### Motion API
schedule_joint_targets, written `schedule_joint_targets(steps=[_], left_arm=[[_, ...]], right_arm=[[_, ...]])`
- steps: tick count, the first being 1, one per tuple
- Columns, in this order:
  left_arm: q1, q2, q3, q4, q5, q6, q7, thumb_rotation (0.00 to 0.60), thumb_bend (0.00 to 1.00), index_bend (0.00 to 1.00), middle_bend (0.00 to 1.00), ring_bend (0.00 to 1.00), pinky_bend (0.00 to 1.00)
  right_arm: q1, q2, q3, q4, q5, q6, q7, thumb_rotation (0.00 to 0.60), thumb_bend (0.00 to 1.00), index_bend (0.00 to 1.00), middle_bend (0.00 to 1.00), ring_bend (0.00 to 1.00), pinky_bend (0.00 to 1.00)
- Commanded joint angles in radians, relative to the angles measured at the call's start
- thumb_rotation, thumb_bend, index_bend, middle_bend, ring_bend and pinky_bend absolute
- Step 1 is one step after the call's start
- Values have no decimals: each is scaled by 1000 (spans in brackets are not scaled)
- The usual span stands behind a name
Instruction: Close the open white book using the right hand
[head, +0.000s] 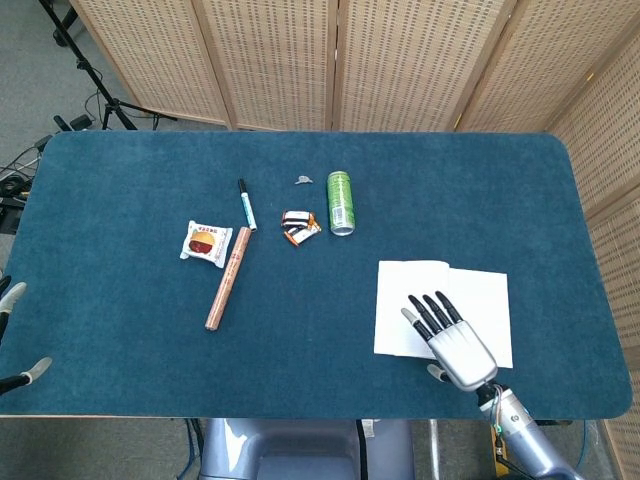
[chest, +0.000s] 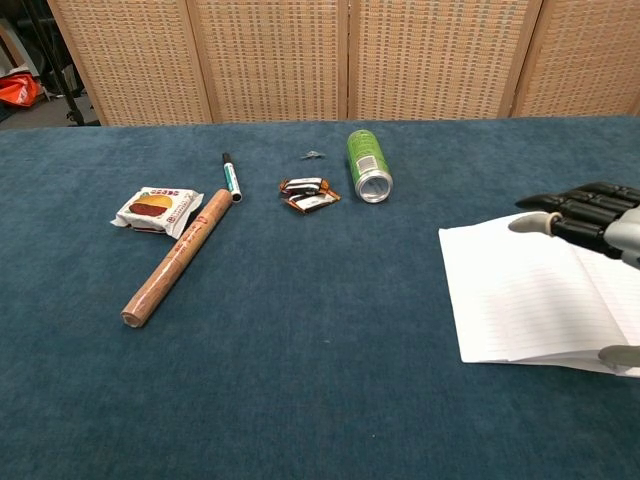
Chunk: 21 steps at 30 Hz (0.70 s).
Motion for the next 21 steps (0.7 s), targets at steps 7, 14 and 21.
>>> schedule_joint_targets(steps=[7, 14, 21], left_arm=[[3, 5, -2, 4, -2, 6, -17, 600, 0, 0, 0, 0, 0], [5, 7, -2, 8, -3, 10, -29, 600, 0, 0, 0, 0, 0], [5, 8, -2, 8, -4, 9, -31, 600, 0, 0, 0, 0, 0]], right_arm=[[34, -121, 12, 86, 17, -21, -133, 600, 53, 0, 0, 0, 0], [35, -171, 22, 125, 61, -21, -201, 600, 1, 0, 0, 0, 0], [28, -208, 20, 169, 83, -1, -245, 600, 0, 0, 0, 0, 0]])
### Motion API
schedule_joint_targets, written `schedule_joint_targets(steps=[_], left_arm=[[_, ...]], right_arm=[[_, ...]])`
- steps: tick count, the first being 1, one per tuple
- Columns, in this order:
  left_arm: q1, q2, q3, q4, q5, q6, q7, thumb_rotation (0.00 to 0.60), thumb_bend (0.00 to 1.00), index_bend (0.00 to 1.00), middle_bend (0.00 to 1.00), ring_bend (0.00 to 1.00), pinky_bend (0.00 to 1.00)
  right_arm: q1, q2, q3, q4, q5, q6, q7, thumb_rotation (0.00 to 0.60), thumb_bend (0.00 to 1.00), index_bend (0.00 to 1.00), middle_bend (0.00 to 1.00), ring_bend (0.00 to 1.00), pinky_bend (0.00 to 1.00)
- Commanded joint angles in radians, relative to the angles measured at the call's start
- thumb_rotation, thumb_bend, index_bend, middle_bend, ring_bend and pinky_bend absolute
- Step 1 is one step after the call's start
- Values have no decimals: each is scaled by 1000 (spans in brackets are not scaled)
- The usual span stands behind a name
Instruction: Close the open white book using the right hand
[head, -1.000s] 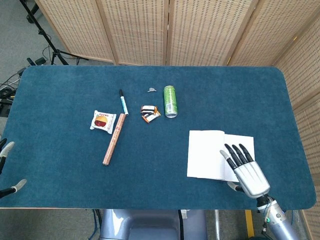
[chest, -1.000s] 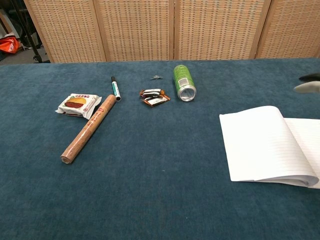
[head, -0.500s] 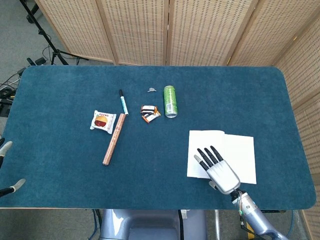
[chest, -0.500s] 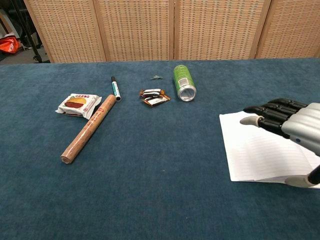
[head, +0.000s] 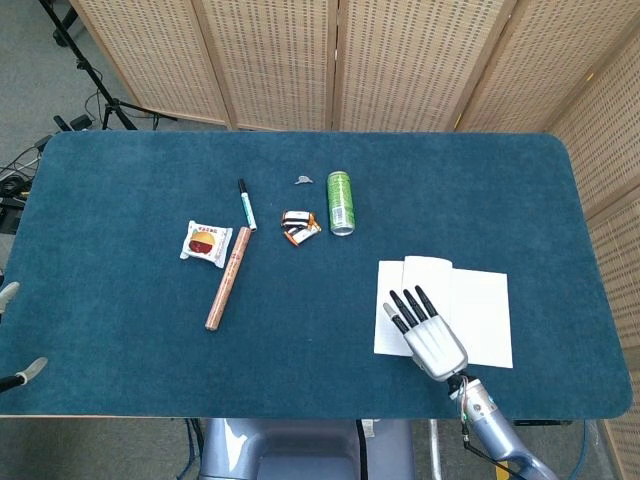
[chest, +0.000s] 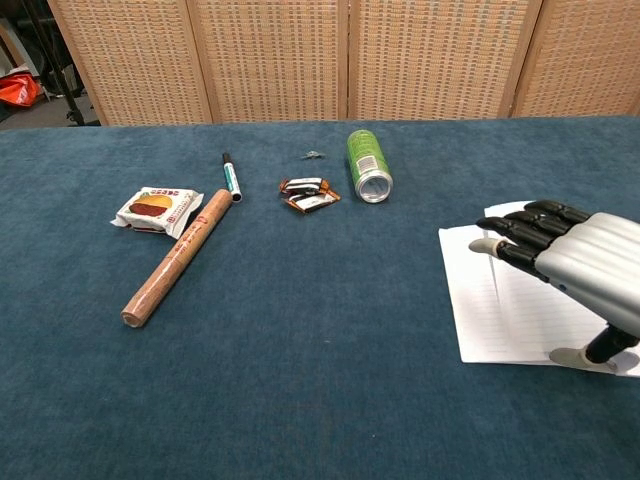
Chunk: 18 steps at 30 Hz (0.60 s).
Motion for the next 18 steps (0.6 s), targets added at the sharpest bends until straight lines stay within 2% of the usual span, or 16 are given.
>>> schedule_joint_targets(steps=[1, 11, 18], left_arm=[[0, 0, -1, 0, -1, 0, 0, 600, 0, 0, 0, 0, 0], [-2, -2, -1, -1, -4, -5, 8, 600, 0, 0, 0, 0, 0], [-1, -3, 0, -2, -1, -3, 9, 600, 0, 0, 0, 0, 0]], right_arm=[[-6, -13, -5, 14, 12, 8, -14, 600, 0, 0, 0, 0, 0], [-22, -14, -28, 2, -24, 80, -9, 600, 0, 0, 0, 0, 0], [-26, -8, -48, -10, -18, 71, -18, 600, 0, 0, 0, 0, 0]])
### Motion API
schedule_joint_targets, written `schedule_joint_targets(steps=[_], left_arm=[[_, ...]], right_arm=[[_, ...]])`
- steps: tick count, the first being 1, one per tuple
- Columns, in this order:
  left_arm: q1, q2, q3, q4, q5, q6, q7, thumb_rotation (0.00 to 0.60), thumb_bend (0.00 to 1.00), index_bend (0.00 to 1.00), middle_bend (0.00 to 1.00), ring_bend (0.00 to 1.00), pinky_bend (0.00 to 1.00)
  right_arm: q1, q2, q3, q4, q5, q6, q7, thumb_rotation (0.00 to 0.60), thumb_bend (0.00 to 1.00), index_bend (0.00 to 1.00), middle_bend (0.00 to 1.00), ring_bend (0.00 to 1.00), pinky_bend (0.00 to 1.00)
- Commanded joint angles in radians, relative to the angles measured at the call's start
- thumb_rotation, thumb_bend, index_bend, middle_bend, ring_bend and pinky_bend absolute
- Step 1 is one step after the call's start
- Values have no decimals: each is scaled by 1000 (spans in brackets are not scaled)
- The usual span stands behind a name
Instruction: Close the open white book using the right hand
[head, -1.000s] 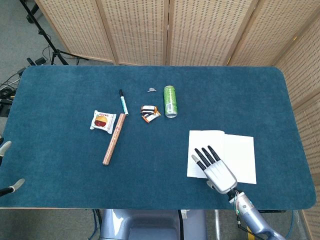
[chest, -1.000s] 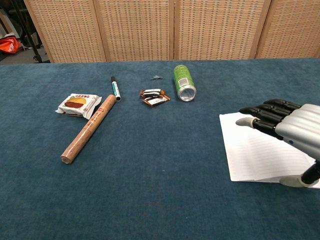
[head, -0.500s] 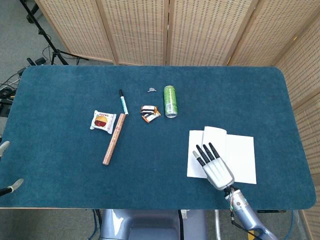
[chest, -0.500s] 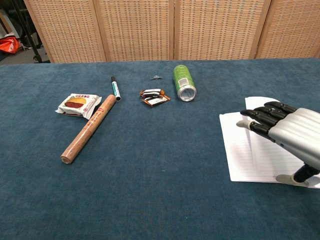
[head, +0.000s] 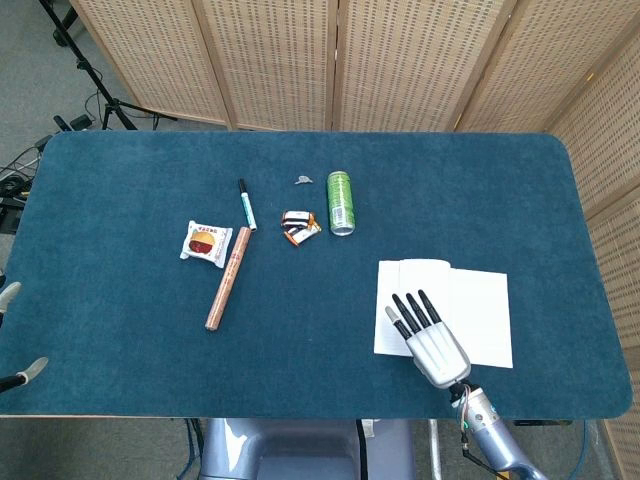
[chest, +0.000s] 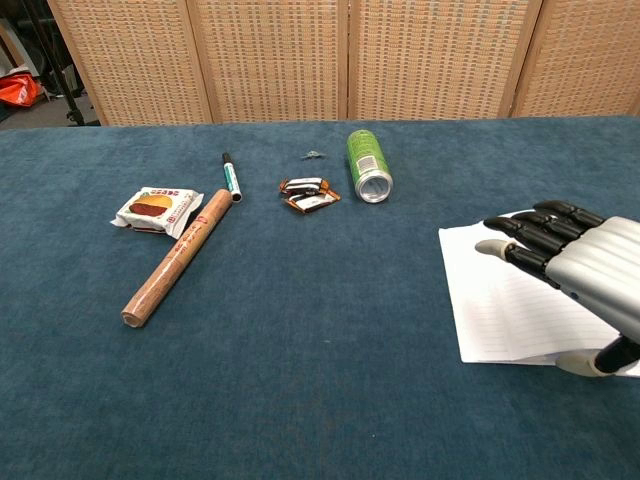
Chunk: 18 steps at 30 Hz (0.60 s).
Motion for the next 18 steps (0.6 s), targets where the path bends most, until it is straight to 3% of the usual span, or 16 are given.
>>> schedule_joint_targets(steps=[1, 18], left_arm=[[1, 0, 0, 0, -1, 0, -2, 600, 0, 0, 0, 0, 0], [1, 1, 0, 1, 0, 1, -4, 600, 0, 0, 0, 0, 0]], right_arm=[[-2, 1, -6, -3, 4, -5, -3, 600, 0, 0, 0, 0, 0], [9, -40, 4, 56, 37, -14, -33, 600, 0, 0, 0, 0, 0]])
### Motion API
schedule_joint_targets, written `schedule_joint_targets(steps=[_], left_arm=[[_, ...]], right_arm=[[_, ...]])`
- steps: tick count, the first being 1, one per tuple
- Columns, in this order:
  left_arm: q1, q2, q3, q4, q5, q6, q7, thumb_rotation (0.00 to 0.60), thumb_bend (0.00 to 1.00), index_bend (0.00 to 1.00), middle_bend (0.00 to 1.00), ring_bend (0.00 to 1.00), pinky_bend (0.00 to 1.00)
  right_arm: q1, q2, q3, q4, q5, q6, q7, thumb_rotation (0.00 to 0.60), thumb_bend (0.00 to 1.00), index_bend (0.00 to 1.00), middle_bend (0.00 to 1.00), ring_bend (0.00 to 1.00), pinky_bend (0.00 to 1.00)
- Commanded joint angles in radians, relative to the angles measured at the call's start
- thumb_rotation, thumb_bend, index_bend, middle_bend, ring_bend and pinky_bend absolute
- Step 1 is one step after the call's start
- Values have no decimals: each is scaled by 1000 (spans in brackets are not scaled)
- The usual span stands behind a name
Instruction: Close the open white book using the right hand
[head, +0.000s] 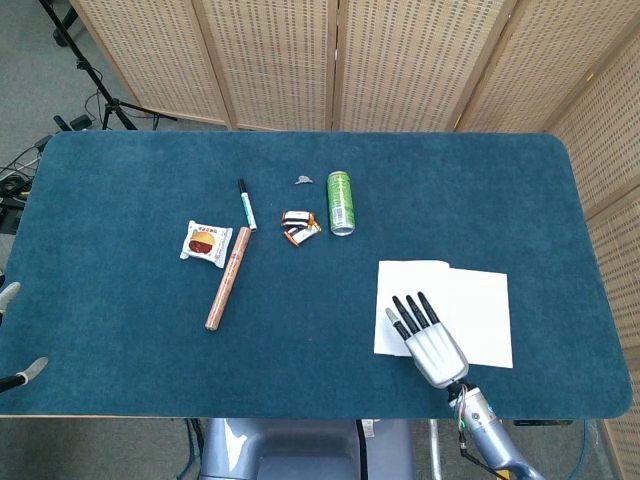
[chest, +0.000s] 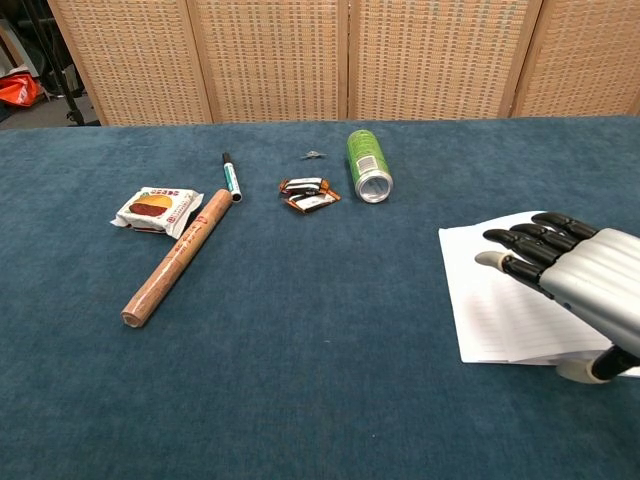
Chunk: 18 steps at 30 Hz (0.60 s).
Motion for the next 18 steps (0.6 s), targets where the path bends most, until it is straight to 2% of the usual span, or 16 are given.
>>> schedule_joint_targets(steps=[1, 18], left_arm=[[0, 0, 0, 0, 0, -1, 0, 600, 0, 0, 0, 0, 0], [-4, 2, 4, -3, 3, -9, 4, 600, 0, 0, 0, 0, 0]], right_arm=[[2, -11, 3, 20, 3, 4, -2, 600, 0, 0, 0, 0, 0], [0, -18, -16, 18, 18, -4, -29, 600, 0, 0, 0, 0, 0]])
